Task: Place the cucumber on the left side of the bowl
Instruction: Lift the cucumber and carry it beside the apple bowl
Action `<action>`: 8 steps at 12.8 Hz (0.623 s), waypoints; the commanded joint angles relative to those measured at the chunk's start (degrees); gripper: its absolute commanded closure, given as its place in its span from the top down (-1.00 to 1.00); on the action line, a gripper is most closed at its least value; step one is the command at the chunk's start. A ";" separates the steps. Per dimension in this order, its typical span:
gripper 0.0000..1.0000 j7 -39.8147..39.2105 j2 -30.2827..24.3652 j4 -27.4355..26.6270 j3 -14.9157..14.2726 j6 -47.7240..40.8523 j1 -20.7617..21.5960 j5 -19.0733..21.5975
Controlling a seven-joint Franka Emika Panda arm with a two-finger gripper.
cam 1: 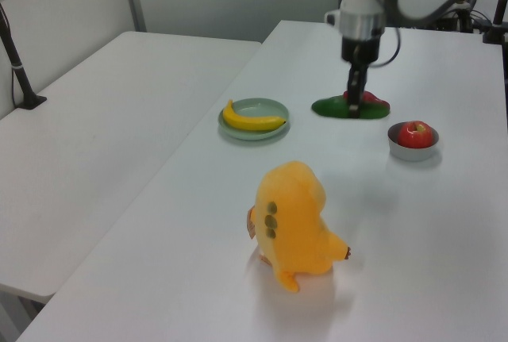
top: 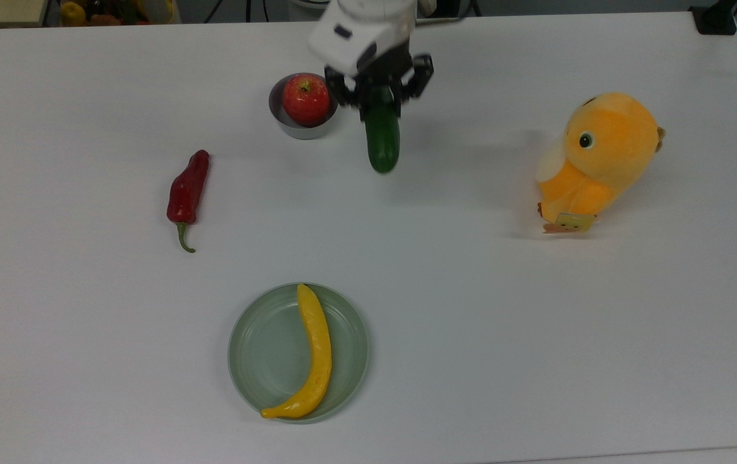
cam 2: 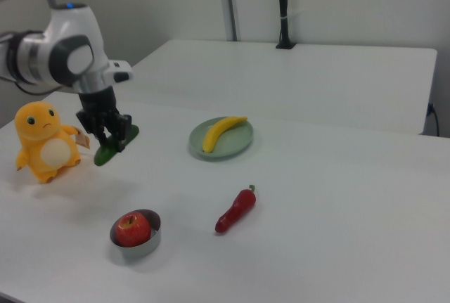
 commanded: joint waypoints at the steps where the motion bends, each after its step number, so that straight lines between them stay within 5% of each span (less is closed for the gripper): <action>1: -0.95 0.06 -8.77 -4.63 0.20 -6.74 -1.09 1.18; 5: -0.93 -0.12 -17.12 -15.78 0.20 -6.75 -0.31 1.18; 8: -0.90 -0.29 -17.40 -20.71 0.20 -4.56 -0.13 1.01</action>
